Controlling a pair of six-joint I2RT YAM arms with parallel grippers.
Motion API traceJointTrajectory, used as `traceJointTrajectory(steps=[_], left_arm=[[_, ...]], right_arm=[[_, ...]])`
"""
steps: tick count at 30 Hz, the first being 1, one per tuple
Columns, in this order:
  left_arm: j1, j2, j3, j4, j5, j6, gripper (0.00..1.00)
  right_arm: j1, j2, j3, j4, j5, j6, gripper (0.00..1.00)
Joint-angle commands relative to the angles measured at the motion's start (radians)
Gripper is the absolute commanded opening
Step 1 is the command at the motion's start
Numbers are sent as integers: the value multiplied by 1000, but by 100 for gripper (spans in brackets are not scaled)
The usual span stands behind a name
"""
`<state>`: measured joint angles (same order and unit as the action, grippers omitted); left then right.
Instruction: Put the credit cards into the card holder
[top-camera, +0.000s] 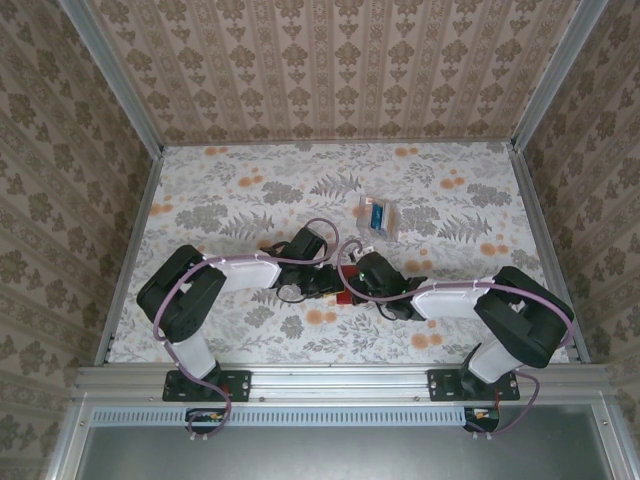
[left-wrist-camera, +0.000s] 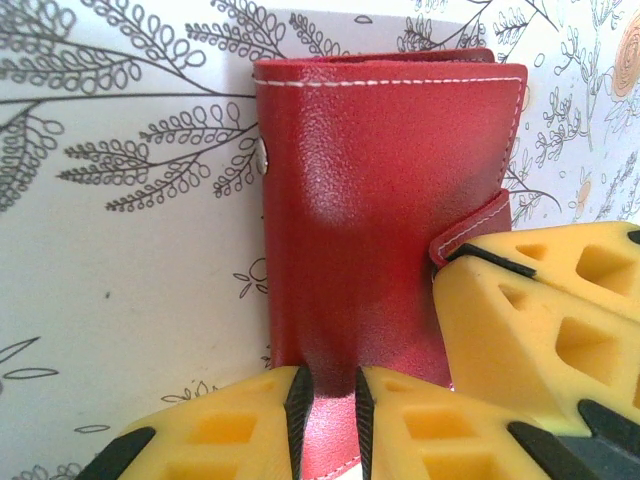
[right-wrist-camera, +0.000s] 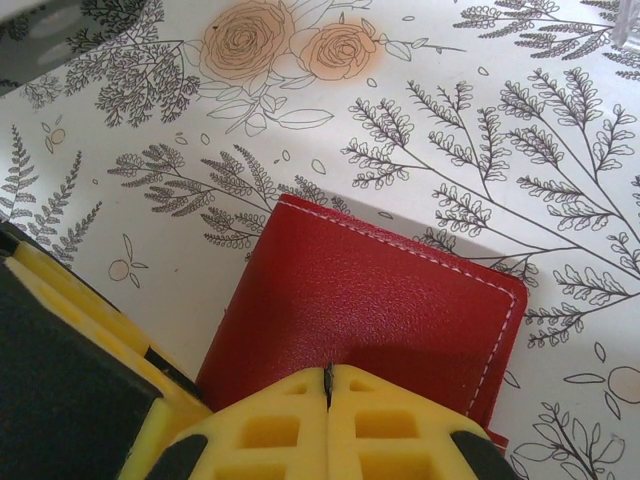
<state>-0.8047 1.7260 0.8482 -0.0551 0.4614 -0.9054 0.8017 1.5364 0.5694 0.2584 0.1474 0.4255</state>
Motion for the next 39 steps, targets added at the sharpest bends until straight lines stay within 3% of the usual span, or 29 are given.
traceJointTrajectory(steps=[1, 19, 33, 39], left_arm=[[-5, 30, -24, -55, -28, 5, 24], [2, 9, -40, -55, -47, -4, 24], [5, 74, -17, -63, -58, -24, 24], [6, 101, -11, -68, -75, -47, 24]], right_arm=[[15, 29, -46, -155, 0, 17, 0], [16, 161, -214, 85, -39, 146, 0], [17, 44, -268, 72, -50, 101, 0], [31, 107, -306, 177, -28, 87, 0]])
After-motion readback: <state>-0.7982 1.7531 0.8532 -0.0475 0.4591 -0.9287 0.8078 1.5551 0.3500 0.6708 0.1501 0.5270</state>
